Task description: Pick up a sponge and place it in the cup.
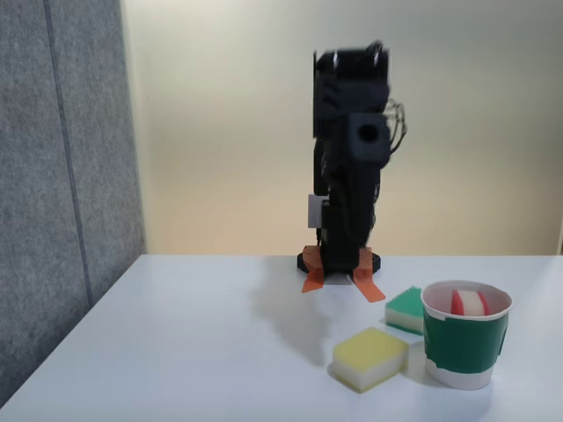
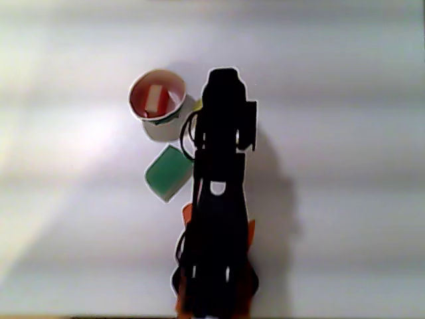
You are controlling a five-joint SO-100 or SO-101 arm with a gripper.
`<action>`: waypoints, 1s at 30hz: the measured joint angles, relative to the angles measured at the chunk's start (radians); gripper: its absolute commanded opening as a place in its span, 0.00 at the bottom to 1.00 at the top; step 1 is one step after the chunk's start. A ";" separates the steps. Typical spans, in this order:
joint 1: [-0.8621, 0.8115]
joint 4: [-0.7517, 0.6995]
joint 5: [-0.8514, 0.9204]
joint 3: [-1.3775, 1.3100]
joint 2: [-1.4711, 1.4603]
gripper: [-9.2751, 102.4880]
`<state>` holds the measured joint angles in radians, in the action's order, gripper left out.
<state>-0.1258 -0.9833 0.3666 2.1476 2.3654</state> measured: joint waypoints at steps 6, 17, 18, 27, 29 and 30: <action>0.023 0.143 -0.120 0.396 0.302 0.08; 0.066 0.318 -0.293 0.721 0.514 0.08; 0.071 0.324 -0.304 0.738 0.531 0.08; 0.098 0.328 -0.367 0.927 0.723 0.08; 0.095 0.321 -0.364 0.954 0.775 0.08; 0.089 0.321 -0.364 0.977 0.811 0.08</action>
<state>-0.0368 -0.6627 0.0031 3.1247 3.1769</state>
